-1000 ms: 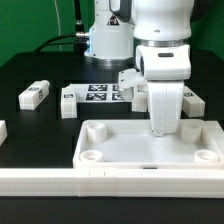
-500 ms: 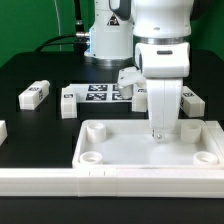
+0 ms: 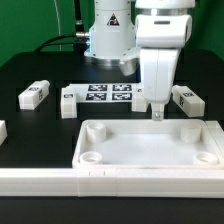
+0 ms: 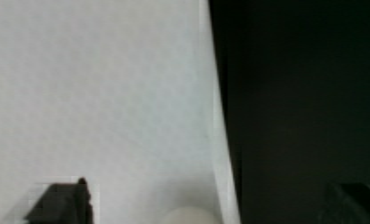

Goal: Assemble desk

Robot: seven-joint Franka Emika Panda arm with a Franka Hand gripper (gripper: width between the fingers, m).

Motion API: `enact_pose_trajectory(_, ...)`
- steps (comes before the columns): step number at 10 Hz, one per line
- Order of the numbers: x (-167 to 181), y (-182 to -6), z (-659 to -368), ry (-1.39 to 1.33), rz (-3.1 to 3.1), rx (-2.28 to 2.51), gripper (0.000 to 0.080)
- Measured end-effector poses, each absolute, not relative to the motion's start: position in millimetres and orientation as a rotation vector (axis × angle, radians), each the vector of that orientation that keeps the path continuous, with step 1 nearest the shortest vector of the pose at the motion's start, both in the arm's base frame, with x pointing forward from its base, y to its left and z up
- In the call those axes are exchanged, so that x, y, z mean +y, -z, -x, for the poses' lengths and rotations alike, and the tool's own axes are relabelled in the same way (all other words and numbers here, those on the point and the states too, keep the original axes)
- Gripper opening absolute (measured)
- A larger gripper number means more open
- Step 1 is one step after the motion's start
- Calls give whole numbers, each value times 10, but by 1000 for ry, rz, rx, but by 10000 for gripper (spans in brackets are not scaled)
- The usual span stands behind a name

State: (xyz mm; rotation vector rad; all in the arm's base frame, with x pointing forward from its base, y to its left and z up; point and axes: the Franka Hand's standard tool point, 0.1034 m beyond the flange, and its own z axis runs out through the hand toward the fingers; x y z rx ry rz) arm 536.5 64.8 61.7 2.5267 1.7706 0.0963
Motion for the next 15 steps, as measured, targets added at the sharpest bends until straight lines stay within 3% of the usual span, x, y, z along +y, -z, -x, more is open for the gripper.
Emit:
enact_pose_trajectory(3, 1105, -699, -5326, -140, -2642, 1596, 649)
enact_pose_trajectory(7, 1056, -685, -5322, -138, -2703, 1503, 649)
enact_pose_trajectory(12, 1291, -724, -5193, -104, -3088, 623, 649)
enact_pose_trajectory(15, 1340, -723, -5192, -111, -3154, 377, 649)
